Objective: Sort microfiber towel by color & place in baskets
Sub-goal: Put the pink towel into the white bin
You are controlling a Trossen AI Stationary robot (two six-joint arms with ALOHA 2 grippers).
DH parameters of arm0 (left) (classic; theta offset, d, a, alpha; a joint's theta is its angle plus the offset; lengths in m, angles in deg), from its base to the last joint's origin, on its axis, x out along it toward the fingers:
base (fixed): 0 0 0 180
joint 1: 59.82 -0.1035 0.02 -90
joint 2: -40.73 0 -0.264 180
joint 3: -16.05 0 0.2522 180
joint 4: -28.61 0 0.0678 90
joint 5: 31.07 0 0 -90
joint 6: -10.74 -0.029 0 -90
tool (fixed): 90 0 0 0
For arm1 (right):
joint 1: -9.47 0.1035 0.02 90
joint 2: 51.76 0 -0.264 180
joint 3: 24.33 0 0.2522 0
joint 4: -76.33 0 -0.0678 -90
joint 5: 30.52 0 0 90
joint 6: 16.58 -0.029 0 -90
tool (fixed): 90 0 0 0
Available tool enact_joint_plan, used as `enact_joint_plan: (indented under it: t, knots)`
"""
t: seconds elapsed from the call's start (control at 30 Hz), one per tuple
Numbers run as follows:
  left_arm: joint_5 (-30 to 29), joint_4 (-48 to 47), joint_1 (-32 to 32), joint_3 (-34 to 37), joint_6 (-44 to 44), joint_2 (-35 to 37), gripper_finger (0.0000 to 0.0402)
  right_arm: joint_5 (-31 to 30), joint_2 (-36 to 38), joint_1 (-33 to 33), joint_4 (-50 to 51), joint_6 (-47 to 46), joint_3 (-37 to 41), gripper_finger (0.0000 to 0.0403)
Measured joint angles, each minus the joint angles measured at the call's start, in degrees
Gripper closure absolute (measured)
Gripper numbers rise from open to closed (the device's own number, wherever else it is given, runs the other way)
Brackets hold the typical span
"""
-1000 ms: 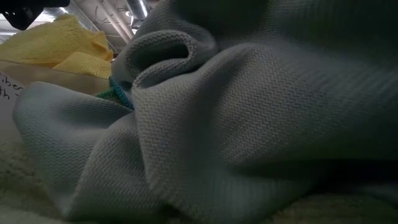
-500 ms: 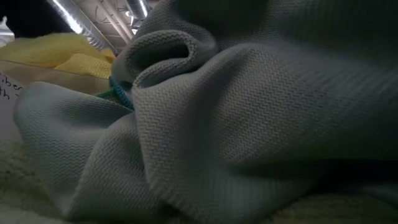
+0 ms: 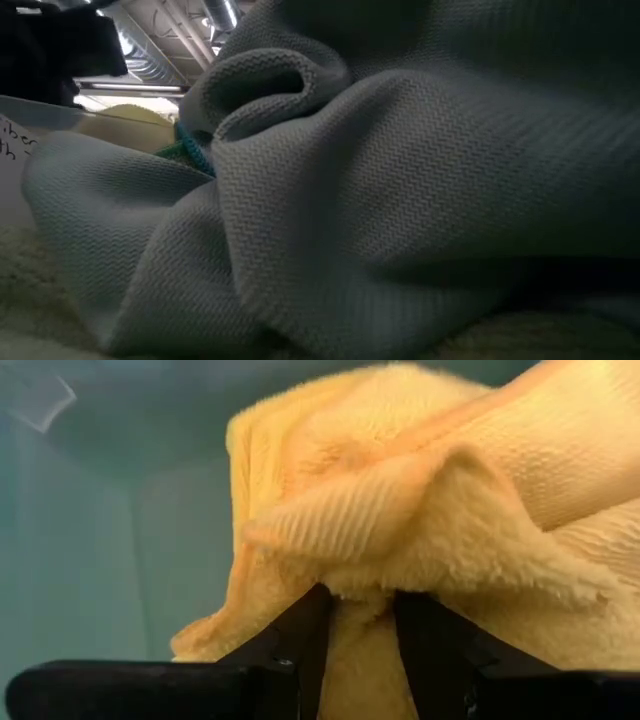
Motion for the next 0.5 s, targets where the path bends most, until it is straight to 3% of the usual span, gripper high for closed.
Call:
enact_joint_plan:
  t: [0.17,0.5]
  knots:
    - [2.29,0.25,-1.48,0.00,-0.01,-0.86,0.0289,-0.59,0.09,-0.36,7.65,1.17,-9.68,0.0203]
    - [3.58,0.59,-1.51,-1.76,-0.64,5.09,0.0289,-3.02,5.73,-5.86,12.67,2.99,-8.26,0.0203]
